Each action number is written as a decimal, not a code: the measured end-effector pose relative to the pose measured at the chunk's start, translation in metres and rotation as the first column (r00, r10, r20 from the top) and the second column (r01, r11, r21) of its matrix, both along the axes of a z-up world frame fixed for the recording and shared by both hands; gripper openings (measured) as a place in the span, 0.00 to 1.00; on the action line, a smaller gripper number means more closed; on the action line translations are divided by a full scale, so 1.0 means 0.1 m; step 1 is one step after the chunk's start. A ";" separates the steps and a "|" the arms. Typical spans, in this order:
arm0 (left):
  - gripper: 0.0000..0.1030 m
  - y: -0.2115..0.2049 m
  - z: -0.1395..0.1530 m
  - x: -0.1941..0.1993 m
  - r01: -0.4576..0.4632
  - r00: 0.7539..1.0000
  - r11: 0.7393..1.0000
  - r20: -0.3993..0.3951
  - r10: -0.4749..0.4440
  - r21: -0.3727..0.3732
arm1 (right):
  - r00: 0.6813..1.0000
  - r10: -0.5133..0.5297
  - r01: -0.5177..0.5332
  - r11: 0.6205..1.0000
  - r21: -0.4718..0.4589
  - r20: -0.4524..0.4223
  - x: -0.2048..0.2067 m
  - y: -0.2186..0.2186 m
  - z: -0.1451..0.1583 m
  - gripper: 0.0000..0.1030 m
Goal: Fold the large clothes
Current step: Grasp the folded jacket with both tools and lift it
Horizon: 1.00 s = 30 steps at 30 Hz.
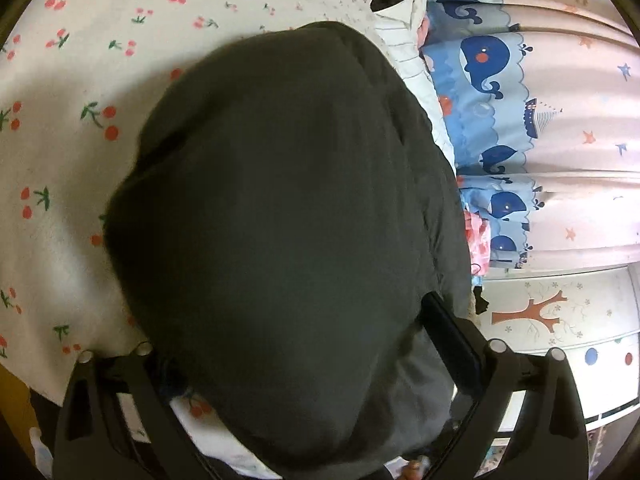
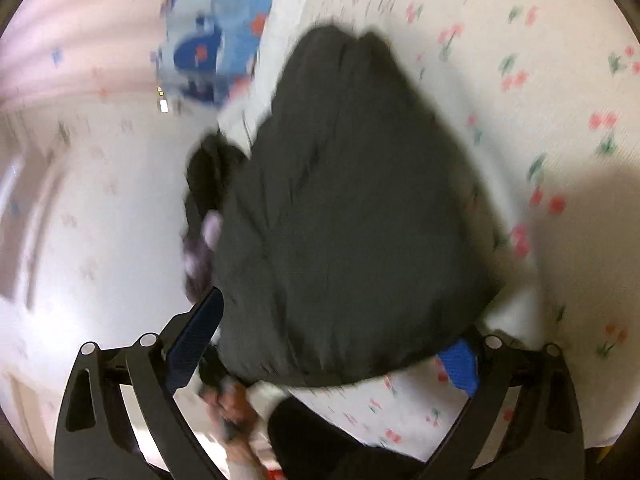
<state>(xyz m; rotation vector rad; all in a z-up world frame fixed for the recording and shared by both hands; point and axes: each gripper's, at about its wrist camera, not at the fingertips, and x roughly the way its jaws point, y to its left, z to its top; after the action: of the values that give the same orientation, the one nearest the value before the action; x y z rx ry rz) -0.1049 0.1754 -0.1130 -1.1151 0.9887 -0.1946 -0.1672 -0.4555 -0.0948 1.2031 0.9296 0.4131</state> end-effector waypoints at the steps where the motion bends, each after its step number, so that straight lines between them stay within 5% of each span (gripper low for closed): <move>1: 0.64 -0.02 0.02 0.01 0.007 1.000 1.000 0.017 -0.007 0.006 | 1.000 -0.008 0.008 1.000 0.001 0.020 0.04 -0.01 0.03 0.90; 3: 0.42 -0.03 0.09 0.00 0.007 0.998 1.000 0.061 -0.007 -0.004 | 0.998 0.006 -0.003 0.999 -0.053 0.055 0.11 0.08 0.12 0.59; 4: 0.35 -0.02 0.15 -0.01 0.008 0.996 1.000 0.085 -0.009 0.001 | 0.998 0.012 -0.008 0.998 -0.069 0.059 0.13 0.11 0.13 0.26; 8: 0.26 0.05 0.37 -0.04 0.025 0.989 1.000 0.143 -0.025 -0.002 | 0.983 0.028 -0.002 0.989 -0.145 0.180 0.01 0.16 0.52 0.17; 12: 0.24 0.20 0.74 -0.34 0.055 0.968 0.998 0.244 -0.060 0.031 | 0.950 0.125 -0.059 0.971 -0.232 0.285 -0.41 0.31 1.06 0.17; 15: 0.24 0.37 0.80 -0.70 0.087 0.958 0.993 0.265 -0.106 0.083 | 0.949 0.266 -0.198 0.922 -0.333 0.171 -0.73 0.55 1.01 0.26; 16: 0.27 0.40 0.71 -0.78 0.112 0.962 0.988 0.237 -0.134 0.102 | 0.949 0.290 -0.232 0.906 -0.355 0.120 -0.80 0.58 0.94 0.40; 18: 0.37 0.50 0.35 -0.89 0.161 0.975 0.983 0.139 -0.172 0.085 | 0.962 0.271 -0.237 0.888 -0.393 0.032 -1.00 0.49 0.75 0.43; 20: 0.47 0.62 0.10 -1.03 0.146 0.983 0.989 0.110 -0.147 0.017 | 0.995 0.098 -0.071 0.864 -0.498 0.029 -1.24 0.19 0.80 0.50; 22: 0.53 0.68 0.12 -1.09 0.117 0.983 0.993 0.141 -0.119 0.025 | 0.995 0.013 0.052 0.794 -0.605 0.103 -1.32 0.13 1.10 0.52; 24: 0.63 0.71 0.16 -1.07 0.071 0.986 0.997 0.149 -0.073 0.017 | 0.977 0.052 0.101 0.734 -0.671 0.205 -1.23 0.36 1.51 0.55; 27: 0.72 0.63 0.17 -0.99 0.044 0.989 0.999 0.141 -0.043 -0.003 | 0.929 0.250 0.084 0.576 -0.813 0.272 -0.77 1.28 2.00 0.69; 30: 0.72 0.56 0.05 -0.93 0.005 0.994 0.999 0.105 -0.001 -0.035 | 0.906 0.371 0.017 0.454 -0.891 0.206 0.02 2.31 1.93 0.70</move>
<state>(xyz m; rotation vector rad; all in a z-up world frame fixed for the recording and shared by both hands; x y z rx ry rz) -0.1984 0.2312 -0.1075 -1.1244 0.8960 -0.2717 -0.1651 -0.2246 0.0980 0.0189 0.7527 0.2427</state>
